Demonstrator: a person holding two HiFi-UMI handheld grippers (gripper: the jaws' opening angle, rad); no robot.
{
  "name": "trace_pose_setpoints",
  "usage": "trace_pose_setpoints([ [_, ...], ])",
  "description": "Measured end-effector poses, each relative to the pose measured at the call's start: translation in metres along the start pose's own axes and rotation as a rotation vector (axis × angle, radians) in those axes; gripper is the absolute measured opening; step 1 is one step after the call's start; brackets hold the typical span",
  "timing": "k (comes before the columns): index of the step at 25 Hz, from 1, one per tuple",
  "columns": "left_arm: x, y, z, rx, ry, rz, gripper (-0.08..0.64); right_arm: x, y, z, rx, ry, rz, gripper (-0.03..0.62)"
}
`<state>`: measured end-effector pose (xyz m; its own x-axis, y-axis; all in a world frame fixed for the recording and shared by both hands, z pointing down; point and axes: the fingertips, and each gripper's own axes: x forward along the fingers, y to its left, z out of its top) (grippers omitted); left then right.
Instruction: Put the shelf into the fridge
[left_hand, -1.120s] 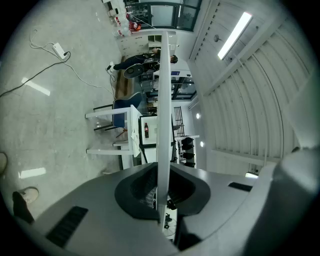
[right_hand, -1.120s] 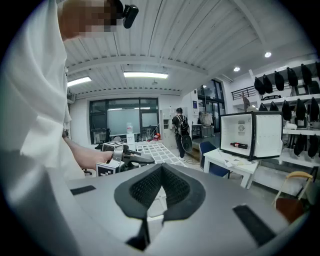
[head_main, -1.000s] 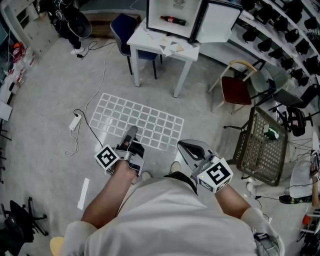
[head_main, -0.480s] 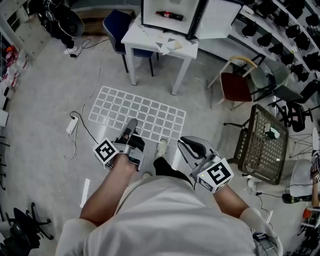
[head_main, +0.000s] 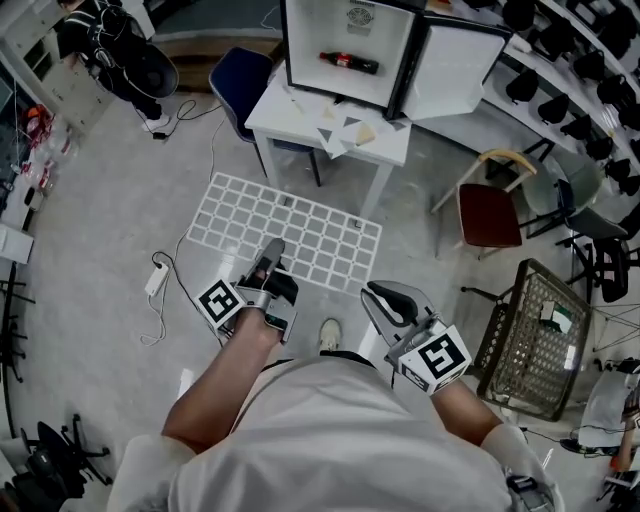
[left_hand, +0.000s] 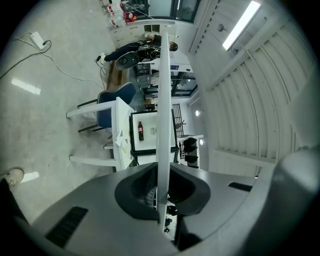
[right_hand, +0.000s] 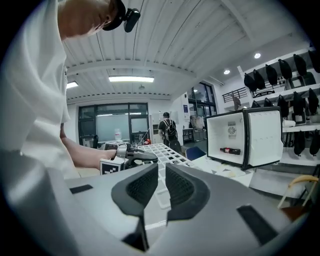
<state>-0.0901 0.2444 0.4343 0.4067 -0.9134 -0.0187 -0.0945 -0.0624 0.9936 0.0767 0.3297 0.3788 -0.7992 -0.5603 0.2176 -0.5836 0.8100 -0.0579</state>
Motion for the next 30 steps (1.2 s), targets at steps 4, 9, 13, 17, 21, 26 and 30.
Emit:
trace_pose_setpoints([
  [4,0.045,0.000,0.012,-0.009,-0.015,-0.012,0.037,0.015,-0.042,0.001,0.004,0.008,-0.015,0.058],
  [9,0.088,0.010,0.029,-0.016,-0.025,0.007,0.037,0.033,-0.071,-0.002,0.025,0.028,-0.017,0.066],
  [13,0.130,0.014,0.051,-0.030,-0.019,0.001,0.037,0.057,-0.092,0.003,0.027,0.043,-0.027,0.071],
  [17,0.186,0.018,0.086,-0.046,0.008,-0.012,0.037,0.090,-0.128,0.014,0.040,0.059,-0.098,0.071],
  [21,0.230,0.023,0.104,-0.062,0.032,-0.027,0.037,0.112,-0.155,0.018,0.049,0.075,-0.150,0.075],
  [26,0.280,0.015,0.127,-0.065,0.062,-0.046,0.037,0.142,-0.179,0.033,0.073,0.075,-0.205,0.081],
  [30,0.326,0.021,0.153,-0.075,0.104,-0.041,0.037,0.179,-0.201,0.041,0.108,0.080,-0.256,0.084],
])
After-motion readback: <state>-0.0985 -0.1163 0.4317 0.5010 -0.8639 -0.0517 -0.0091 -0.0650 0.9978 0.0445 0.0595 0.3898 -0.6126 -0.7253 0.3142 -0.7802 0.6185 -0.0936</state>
